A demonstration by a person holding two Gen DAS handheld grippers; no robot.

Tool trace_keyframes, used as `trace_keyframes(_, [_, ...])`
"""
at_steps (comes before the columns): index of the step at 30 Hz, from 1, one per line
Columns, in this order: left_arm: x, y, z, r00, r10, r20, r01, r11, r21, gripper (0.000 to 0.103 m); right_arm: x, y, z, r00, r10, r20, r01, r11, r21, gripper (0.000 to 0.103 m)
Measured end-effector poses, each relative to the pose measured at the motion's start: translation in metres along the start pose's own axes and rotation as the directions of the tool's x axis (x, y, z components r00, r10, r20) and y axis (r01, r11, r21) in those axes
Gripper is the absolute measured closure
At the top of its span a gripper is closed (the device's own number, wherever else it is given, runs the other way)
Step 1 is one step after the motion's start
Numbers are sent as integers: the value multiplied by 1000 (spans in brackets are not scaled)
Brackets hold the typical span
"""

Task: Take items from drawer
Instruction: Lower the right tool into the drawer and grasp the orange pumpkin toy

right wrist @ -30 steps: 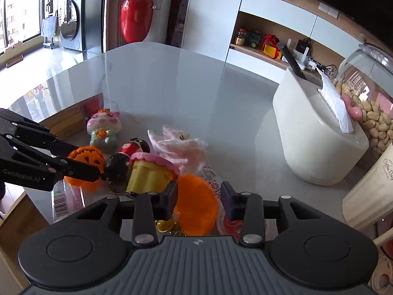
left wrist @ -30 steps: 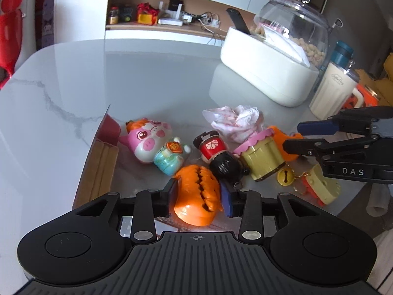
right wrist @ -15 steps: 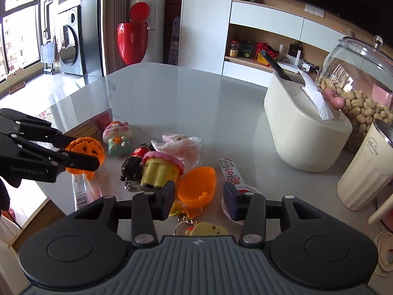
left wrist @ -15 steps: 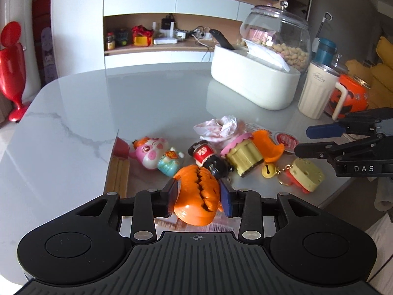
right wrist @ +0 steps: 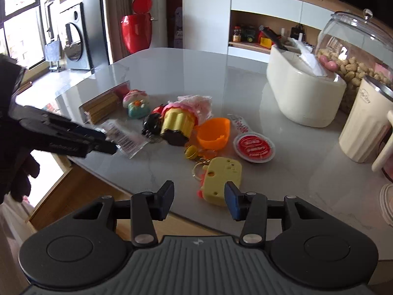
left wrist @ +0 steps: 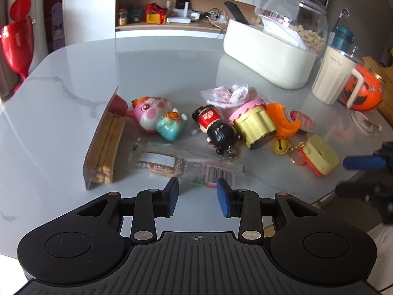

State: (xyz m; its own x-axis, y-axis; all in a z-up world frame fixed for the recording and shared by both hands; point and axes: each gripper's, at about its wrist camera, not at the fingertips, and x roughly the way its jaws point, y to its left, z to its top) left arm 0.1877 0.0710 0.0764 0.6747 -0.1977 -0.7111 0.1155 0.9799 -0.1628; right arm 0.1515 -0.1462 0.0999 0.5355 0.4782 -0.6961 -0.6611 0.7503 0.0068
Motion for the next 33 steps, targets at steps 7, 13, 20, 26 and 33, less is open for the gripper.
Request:
trace_keyframes(7, [-5, 19, 1, 998, -48, 41, 49, 999, -12, 66, 22, 57, -25, 960, 200, -196, -239, 950, -202, 53])
trace_keyframes(13, [-42, 37, -16, 995, -91, 46, 92, 996, -7, 66, 88, 123, -37, 921, 211, -328, -322, 886, -334, 53])
trace_keyframes(20, [-58, 61, -47, 996, -88, -20, 88, 996, 10, 67, 149, 173, -35, 909, 220, -354, -368, 820, -437, 53])
trace_keyframes(26, [-67, 78, -54, 992, -120, -21, 120, 993, -1, 68, 184, 206, -42, 905, 218, -366, -379, 802, -461, 53])
trace_keyframes(33, [-70, 82, -60, 985, -173, -25, 172, 985, -15, 68, 204, 206, -42, 881, 218, -421, -399, 820, -410, 63])
